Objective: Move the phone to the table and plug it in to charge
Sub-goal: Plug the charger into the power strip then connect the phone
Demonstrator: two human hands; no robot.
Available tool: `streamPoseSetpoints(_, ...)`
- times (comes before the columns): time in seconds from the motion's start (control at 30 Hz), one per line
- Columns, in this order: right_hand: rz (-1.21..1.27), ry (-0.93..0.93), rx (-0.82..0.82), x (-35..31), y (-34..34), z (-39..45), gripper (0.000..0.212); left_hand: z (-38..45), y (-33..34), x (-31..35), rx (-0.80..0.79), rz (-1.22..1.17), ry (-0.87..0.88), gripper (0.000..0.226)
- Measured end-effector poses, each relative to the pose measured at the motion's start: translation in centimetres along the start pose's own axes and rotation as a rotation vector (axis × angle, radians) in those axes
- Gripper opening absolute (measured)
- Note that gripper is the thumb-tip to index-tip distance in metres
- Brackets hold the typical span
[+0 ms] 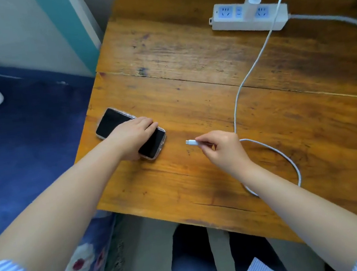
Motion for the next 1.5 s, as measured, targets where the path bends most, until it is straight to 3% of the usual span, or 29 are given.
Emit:
streamPoseSetpoints(0.37,-0.016,-0.056,0.151,-4.6,-1.6,0.3,0.007,-3.4,-3.7,-0.3,0.346,-0.287,0.153,0.098)
streamPoseSetpoints(0.97,-0.2,0.079,-0.058,-4.3,-1.4,0.0,0.016,-4.2,-4.8,3.2,0.392,-0.317,0.234,0.098)
streamPoseSetpoints(1.23,-0.116,0.191,-0.047,-3.7,-1.8,-0.1,0.017,-4.7,-4.9,3.6,0.406,-0.301,0.224,0.098)
streamPoseSetpoints(1.5,-0.086,0.19,-0.024,-3.3,-1.6,-0.7,0.013,-4.5,-4.8,4.3,0.39,-0.276,0.22,0.097)
Point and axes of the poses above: each hand's wrist, its own z-axis towards the middle knuckle, its own y-axis out of the palm, x = y × z, the point moved 8 cm from there along z, towards the middle knuckle, and after that the axes turned 7 degrees about -x, right-handed, at the moved point
